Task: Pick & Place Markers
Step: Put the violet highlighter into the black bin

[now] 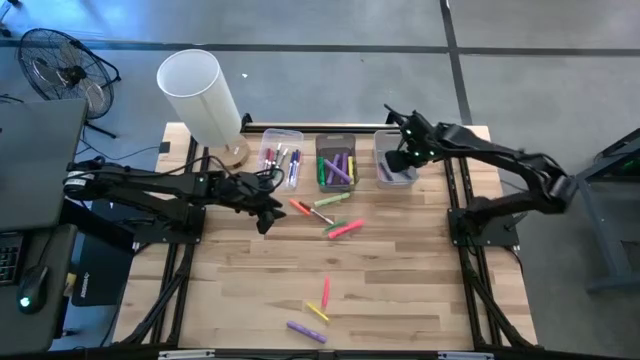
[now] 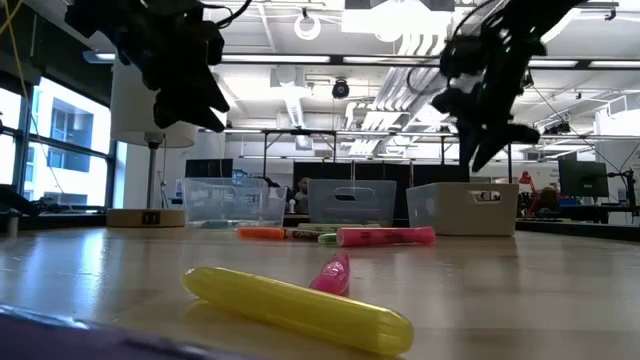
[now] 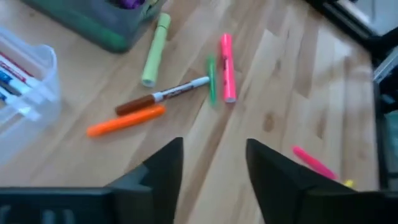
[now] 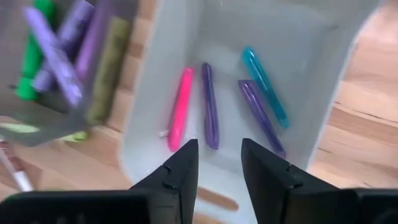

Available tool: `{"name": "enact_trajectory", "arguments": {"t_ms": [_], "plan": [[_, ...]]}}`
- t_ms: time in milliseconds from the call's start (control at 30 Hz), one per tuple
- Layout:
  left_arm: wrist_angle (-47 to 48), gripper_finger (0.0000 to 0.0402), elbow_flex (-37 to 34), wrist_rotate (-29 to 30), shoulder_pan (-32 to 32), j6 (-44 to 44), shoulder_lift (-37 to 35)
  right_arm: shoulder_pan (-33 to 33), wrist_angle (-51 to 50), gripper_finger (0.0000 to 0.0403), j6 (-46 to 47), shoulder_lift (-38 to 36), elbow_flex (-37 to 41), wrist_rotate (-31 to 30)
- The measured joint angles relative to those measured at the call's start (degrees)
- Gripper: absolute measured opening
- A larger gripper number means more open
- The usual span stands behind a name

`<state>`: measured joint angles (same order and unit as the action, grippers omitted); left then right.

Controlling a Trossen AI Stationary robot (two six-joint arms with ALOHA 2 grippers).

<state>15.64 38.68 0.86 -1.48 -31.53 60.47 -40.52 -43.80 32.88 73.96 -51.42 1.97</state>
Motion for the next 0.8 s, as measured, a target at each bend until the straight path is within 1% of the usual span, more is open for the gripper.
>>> {"name": "enact_trajectory", "arguments": {"t_ms": [67,100,200,300,400,467,533,633,733,800], "plan": [[-0.13,0.0192,0.00,-0.44,0.00,2.20,0.51,2.12,-1.22,0.0104,2.26,-3.94,-0.02,-2.35],[-0.46,0.0199,0.00,-1.78,0.00,2.57,0.66,3.55,-1.87,0.0099,3.49,-6.06,-0.02,-3.86],[-1.99,0.0206,0.00,-4.29,0.08,6.05,0.69,9.63,-2.49,0.0083,7.43,-12.81,-0.02,-8.01],[-2.05,0.0205,0.53,-3.16,1.03,9.19,0.69,18.43,-2.40,0.0067,14.20,-18.73,-0.04,-12.05],[-0.46,0.0204,3.23,-1.26,4.51,15.00,0.70,30.32,-2.33,0.0050,22.79,-21.98,-0.07,-18.01],[1.34,0.0204,5.92,1.09,8.03,17.09,1.69,38.86,-2.31,0.0037,27.33,-22.12,-0.07,-22.64],[3.99,0.0204,8.73,4.32,11.85,18.84,3.65,46.97,-2.22,0.0022,31.37,-20.78,-0.07,-26.83],[8.93,0.0204,13.35,9.75,17.44,19.73,7.28,57.16,-2.20,0.0004,36.90,-17.27,-0.07,-31.01],[12.82,0.0204,17.49,12.25,22.56,19.72,11.96,64.22,-1.46,0.0003,41.74,-12.65,-0.07,-31.22],[13.86,0.0204,20.35,13.13,25.97,19.44,15.72,67.72,-0.96,0.0003,43.72,-9.38,-0.07,-29.53]]}}
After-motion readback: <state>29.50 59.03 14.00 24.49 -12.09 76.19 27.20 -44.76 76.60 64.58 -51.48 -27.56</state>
